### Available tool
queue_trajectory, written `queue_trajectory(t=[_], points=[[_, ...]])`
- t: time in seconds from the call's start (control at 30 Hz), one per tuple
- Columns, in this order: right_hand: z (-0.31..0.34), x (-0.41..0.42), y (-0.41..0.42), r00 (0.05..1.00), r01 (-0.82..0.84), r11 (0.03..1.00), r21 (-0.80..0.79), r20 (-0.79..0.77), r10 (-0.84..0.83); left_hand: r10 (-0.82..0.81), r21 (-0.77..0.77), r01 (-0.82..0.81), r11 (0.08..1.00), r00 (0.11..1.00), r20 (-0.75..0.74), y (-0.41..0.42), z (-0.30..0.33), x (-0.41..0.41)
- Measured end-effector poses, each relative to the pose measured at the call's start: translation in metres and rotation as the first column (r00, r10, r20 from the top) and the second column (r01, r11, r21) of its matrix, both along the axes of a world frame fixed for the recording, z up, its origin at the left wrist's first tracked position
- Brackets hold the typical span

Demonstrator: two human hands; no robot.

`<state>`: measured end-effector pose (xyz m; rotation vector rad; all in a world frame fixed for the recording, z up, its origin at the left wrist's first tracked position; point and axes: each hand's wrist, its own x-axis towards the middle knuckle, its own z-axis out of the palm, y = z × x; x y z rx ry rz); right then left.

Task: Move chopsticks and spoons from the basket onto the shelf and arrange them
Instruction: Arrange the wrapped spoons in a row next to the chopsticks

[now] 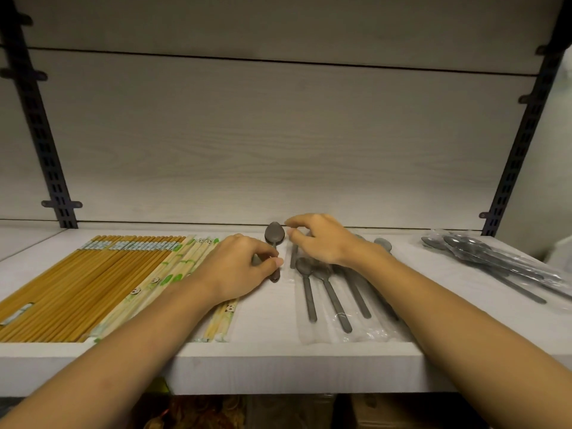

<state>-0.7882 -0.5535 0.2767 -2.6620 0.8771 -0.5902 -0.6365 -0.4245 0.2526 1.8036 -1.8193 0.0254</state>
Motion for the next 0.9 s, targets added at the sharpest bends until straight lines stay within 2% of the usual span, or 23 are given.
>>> queue_trajectory(t=[0.1,0.2,0.3,0.4,0.5,0.6,0.73,0.9], points=[[0.011,-0.015,0.009,0.996,-0.002,0.998,-0.059,0.087,0.008,0.077,-0.031,-0.076,0.997,0.997,0.016,0.003,0.004,0.001],[0.017,-0.052,0.017,0.996,0.021,0.994,-0.107,0.093,-0.011,0.110,-0.067,-0.107,0.992,0.993,0.036,0.008,0.013,-0.004],[0.018,-0.109,0.021,0.996,0.085,0.983,-0.164,0.051,-0.078,0.049,-0.114,-0.037,0.993,0.994,0.102,0.008,0.025,-0.023],[0.011,-0.161,0.019,0.984,0.178,0.974,-0.141,0.041,-0.174,-0.046,-0.141,0.062,0.988,0.993,0.112,0.000,0.035,-0.052],[0.002,-0.189,0.017,0.978,0.207,0.972,-0.116,0.006,-0.207,-0.129,-0.089,0.141,0.986,0.983,0.127,-0.012,0.036,-0.084],[-0.002,-0.195,0.023,0.985,0.169,0.982,-0.087,-0.003,-0.170,-0.181,-0.017,0.186,0.982,0.970,0.162,-0.024,0.031,-0.105],[-0.005,-0.185,0.038,0.991,0.125,0.992,0.016,0.048,-0.126,-0.210,0.065,0.202,0.977,0.961,0.182,-0.033,0.023,-0.117],[-0.005,-0.174,0.041,0.978,0.189,0.982,0.004,0.090,-0.188,-0.288,0.126,0.266,0.956,0.933,0.215,-0.033,0.013,-0.121]])
